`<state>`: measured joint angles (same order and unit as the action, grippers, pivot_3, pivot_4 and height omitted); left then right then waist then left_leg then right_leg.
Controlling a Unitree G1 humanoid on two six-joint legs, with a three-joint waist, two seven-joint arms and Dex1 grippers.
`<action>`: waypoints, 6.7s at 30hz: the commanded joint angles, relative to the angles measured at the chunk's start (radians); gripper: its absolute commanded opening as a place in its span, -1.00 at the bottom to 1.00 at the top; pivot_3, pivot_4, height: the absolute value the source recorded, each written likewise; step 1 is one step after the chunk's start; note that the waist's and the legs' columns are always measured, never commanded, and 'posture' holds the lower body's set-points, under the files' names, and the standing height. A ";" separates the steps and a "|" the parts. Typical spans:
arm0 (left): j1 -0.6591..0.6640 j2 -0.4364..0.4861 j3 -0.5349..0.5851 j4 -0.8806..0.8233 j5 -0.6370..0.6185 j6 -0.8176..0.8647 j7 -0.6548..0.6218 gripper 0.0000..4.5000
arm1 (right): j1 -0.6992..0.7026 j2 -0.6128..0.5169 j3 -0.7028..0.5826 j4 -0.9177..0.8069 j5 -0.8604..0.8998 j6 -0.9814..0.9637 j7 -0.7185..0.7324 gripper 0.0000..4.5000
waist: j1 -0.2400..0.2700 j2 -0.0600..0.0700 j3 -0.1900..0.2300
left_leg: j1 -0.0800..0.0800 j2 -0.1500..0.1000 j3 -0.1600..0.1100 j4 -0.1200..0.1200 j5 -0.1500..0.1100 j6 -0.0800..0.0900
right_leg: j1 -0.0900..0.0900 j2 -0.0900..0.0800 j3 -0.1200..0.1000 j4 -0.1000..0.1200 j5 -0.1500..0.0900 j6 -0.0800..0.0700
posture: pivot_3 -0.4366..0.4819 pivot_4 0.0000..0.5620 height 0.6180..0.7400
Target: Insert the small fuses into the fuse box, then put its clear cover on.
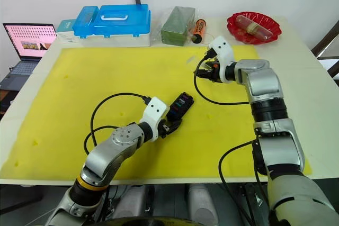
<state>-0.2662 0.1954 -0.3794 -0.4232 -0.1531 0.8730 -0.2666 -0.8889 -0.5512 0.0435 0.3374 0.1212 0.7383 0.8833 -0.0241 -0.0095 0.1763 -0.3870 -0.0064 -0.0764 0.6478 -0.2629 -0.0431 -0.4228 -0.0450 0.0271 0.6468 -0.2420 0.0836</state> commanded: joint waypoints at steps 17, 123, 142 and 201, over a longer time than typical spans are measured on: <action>-0.232 0.401 -0.009 0.307 -0.107 -0.508 -0.870 0.22 | 0.213 -0.176 -0.184 -0.644 0.280 0.325 -0.055 -0.15 | 0.011 0.000 0.000 | -0.003 0.000 0.000 0.000 0.000 0.000 | 0.000 -0.001 -0.001 -0.004 -0.001 -0.001 | -0.05 -0.47 1.00; -0.270 0.309 0.021 0.582 0.010 -0.742 -0.943 0.23 | 0.122 -0.162 0.433 -0.613 0.202 0.187 0.196 -0.15 | 0.010 0.000 0.000 | -0.002 0.001 -0.001 0.001 0.000 0.000 | 0.000 0.000 -0.002 -0.002 0.000 0.000 | -0.05 -0.47 1.00; -0.262 0.303 0.021 0.569 0.011 -0.734 -0.933 0.23 | 0.092 -0.143 0.391 -0.590 0.219 0.198 0.206 0.17 | 0.010 0.000 0.000 | -0.002 0.000 -0.001 0.001 0.000 0.000 | 0.000 0.000 -0.002 -0.002 0.000 0.000 | -0.05 -0.47 1.00; -0.251 0.296 0.020 0.569 0.022 -0.740 -0.928 0.23 | 0.199 -0.180 0.085 -0.711 0.407 0.226 0.165 0.17 | 0.012 -0.001 0.000 | -0.002 0.000 -0.002 0.001 0.000 0.000 | 0.000 0.000 -0.002 -0.002 0.000 0.000 | -0.05 -0.47 1.00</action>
<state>-0.5222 0.4900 -0.3564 0.1412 -0.1479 0.1388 -1.1955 -0.7108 -0.7432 0.1898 -0.3362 0.5016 0.9927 1.0725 -0.0117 -0.0101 0.1763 -0.3894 -0.0063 -0.0782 0.6491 -0.2630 -0.0428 -0.4223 -0.0453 0.0245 0.6444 -0.2425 0.0836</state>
